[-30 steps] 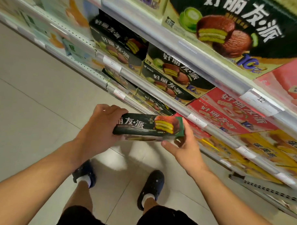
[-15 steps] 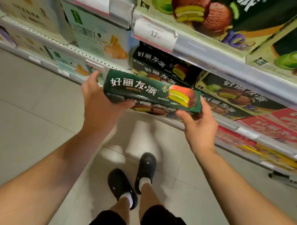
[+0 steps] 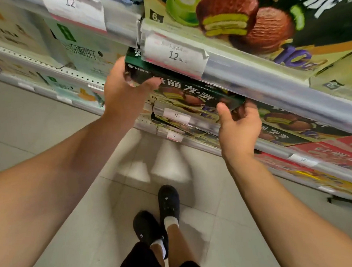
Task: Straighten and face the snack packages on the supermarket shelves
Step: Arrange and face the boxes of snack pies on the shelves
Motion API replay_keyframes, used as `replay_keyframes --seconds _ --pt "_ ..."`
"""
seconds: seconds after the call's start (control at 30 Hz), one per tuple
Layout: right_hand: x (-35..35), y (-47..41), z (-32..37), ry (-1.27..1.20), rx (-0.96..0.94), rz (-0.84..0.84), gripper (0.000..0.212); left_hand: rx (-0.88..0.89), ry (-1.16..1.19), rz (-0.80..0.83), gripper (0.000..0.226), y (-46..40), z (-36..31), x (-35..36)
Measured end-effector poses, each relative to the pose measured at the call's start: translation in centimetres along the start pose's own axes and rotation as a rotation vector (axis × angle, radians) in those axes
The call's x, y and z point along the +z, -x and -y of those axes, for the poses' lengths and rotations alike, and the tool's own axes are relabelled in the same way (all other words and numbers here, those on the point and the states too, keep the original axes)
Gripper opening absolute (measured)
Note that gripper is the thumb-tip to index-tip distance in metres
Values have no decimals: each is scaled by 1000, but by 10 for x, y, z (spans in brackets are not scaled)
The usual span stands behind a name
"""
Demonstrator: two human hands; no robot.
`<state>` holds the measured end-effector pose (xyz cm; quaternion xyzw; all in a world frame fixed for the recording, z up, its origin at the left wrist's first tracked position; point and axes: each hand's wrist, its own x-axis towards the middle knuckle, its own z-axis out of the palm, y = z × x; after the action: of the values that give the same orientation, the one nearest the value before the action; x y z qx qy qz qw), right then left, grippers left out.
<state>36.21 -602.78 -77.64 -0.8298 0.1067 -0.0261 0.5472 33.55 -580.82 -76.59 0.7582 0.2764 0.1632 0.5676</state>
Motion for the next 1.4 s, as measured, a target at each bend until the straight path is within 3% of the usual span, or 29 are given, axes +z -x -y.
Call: replay_keyframes --seconds 0.1,0.3,0.47,0.63,0.77,0.93,1.4 --pt "2 -7 1 26 22 -50 16 -4 23 6 32 -6 4 9" --pt "10 -17 3 117 39 -75 33 4 69 -14 40 -17 7 25" --pt "11 -17 8 136 88 -67 28 27 93 22 46 -20 3 28" --pt "22 -8 32 -110 345 -136 13 9 136 72 62 -14 0 27" --pt "32 -5 56 -317 578 -134 41 -44 251 55 68 -11 -9 35" --pt "27 0 56 -342 614 -107 56 -80 266 33 71 -12 -13 37" --pt "25 0 66 -326 671 -111 14 -157 236 73 75 -17 -9 43"
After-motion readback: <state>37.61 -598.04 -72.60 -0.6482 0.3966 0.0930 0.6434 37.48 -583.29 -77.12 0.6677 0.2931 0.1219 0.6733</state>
